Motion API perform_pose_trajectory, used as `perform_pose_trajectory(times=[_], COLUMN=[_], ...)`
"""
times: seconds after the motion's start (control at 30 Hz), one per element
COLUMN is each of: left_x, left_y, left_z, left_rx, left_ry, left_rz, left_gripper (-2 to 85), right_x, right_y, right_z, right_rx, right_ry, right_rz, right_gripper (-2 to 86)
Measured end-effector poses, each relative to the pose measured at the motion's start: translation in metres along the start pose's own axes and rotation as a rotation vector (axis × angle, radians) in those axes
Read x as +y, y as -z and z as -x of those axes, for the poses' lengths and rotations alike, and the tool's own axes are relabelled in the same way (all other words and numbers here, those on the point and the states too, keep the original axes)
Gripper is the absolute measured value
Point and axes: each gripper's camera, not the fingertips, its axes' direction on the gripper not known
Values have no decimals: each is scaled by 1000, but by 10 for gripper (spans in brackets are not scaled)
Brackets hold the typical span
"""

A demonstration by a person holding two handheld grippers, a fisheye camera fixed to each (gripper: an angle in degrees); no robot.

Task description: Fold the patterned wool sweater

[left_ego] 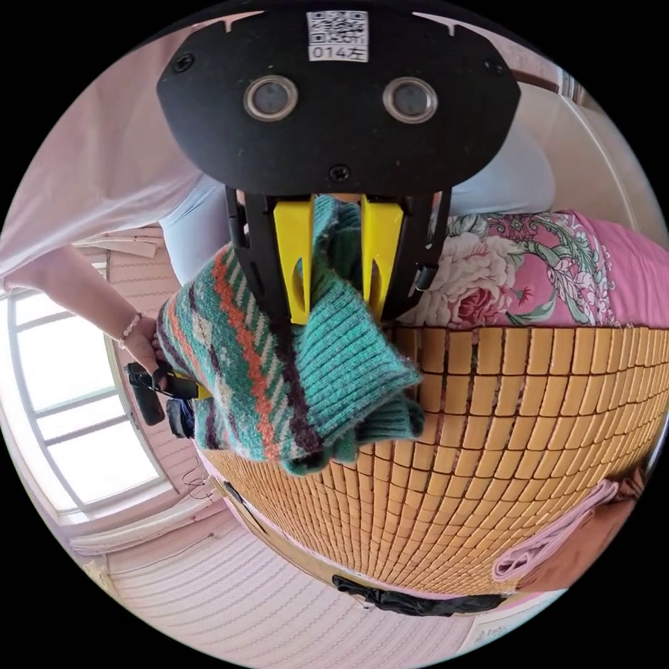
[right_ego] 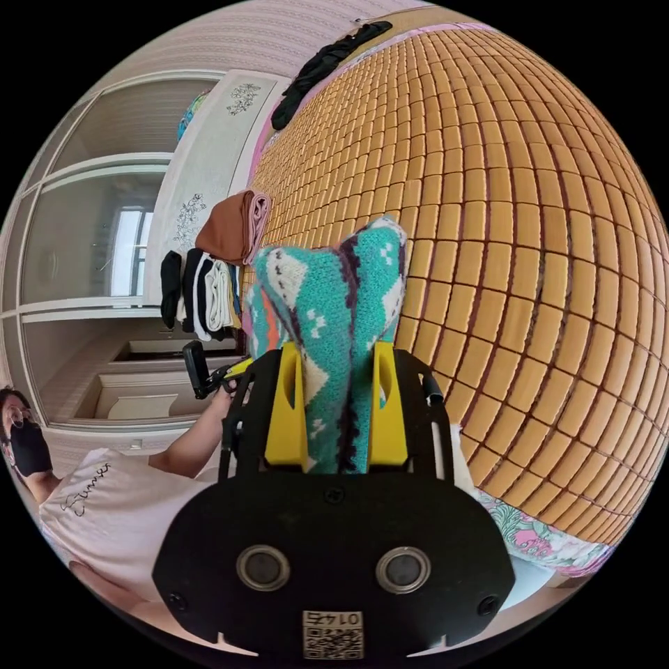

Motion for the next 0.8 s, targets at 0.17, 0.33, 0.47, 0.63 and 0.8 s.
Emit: perform_pose_trajectory(times=[0.17,0.33,0.47,0.63,0.8], left_x=[41,69,43,-40,-69], left_y=[29,97,199,301,298], left_z=[-27,-26,-19,62,131], left_rx=[-76,-118,-293,-520,-510], left_ry=[-11,68,26,264,468], left_rz=[-127,-326,-571,-686,-582], left_gripper=[87,85,85,105,97], right_x=[8,-17,-91,-218,-268], right_y=[-5,-29,-59,-130,-258], right_z=[73,155,242,374,422], right_rx=[130,80,-60,-16,269], right_ry=[279,533,696,747,644], right_rz=[-4,29,21,-38,46], right_gripper=[122,120,124,162,147])
